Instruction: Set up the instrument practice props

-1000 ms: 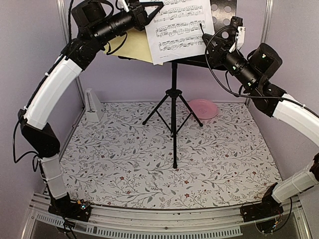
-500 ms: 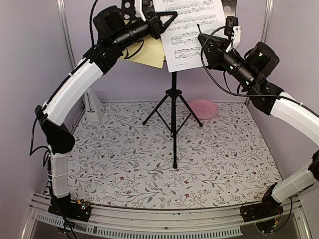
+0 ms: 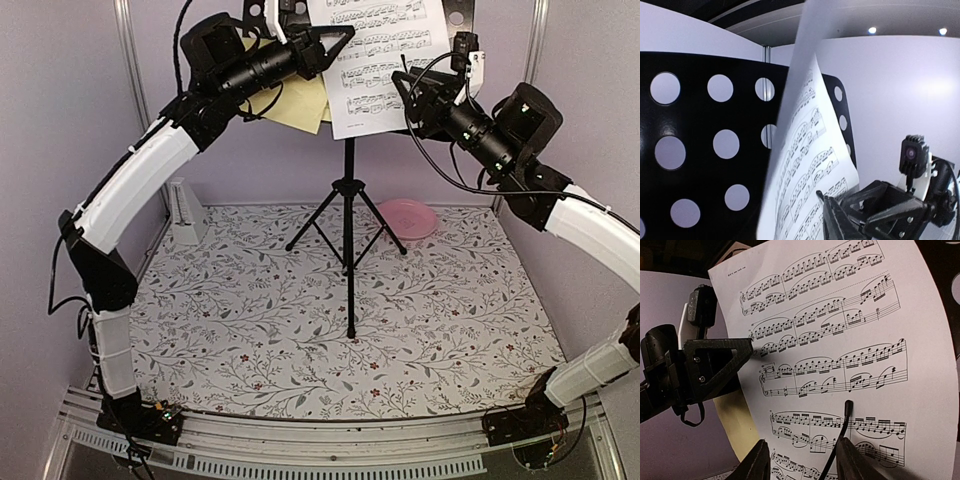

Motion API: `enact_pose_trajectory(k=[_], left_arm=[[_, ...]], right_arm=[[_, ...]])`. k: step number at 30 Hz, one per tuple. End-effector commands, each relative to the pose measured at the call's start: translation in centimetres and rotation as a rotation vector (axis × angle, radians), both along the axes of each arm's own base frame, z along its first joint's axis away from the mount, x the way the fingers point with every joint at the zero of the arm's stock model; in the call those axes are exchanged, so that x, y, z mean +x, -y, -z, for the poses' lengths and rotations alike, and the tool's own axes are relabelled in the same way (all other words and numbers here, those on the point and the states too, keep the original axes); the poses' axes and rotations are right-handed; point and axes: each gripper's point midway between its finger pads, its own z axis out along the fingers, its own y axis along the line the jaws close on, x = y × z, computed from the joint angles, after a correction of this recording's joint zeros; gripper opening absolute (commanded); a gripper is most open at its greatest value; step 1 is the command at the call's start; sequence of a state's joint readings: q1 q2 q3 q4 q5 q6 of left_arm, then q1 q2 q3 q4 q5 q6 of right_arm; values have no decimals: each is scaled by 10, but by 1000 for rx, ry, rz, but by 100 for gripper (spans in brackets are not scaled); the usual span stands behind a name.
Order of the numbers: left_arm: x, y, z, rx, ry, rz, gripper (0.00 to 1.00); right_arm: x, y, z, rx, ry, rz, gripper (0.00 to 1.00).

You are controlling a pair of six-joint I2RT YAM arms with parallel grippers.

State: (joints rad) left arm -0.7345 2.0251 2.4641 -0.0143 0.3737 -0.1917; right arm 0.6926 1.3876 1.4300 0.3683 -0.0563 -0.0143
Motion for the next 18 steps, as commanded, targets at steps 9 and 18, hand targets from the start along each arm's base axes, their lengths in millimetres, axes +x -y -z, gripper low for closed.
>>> enact_pose_trajectory(k=[9,18], left_arm=[[-15,-32,-11,-20,-11,-96,46],[-5,-27,5,1,-51,-114,43]], right_arm=[[-51,43,-41,71,81,3,48],[-51,86,-31,62,18,197,48]])
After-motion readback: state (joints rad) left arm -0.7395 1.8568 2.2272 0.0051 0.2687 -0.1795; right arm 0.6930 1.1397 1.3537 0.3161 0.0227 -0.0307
